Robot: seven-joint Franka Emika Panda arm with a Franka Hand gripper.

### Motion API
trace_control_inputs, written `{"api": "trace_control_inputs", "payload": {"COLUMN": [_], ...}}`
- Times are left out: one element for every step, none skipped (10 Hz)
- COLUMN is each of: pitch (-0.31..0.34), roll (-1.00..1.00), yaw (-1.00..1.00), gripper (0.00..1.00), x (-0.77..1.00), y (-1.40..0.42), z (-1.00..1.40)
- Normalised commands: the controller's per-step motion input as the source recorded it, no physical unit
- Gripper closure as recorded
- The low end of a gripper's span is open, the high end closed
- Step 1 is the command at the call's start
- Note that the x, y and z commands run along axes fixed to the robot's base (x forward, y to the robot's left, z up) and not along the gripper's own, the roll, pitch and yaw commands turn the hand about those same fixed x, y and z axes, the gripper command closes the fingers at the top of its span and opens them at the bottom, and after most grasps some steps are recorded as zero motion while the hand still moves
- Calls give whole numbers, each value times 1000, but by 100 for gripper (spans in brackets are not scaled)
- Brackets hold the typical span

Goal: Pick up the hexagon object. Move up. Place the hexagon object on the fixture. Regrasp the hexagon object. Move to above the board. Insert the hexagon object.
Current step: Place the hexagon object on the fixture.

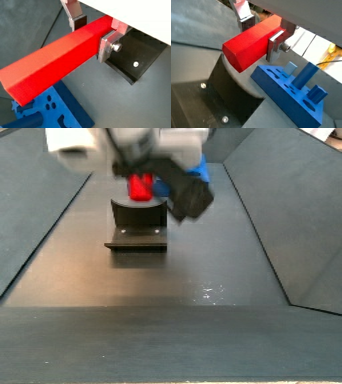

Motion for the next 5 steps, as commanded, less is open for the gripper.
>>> {"api": "trace_control_inputs", "payload": {"pitch": [79, 21, -10, -40, -50], "roll": [-337, -205, -175, -168, -164], "yaw": [-246, -225, -203, -164, -144], "gripper": [100, 100, 100, 100, 100], "x": [204, 214, 205, 148, 129], "y": [131, 119, 123, 97, 80], "z": [-1000, -1000, -1000, -757, -647]}}
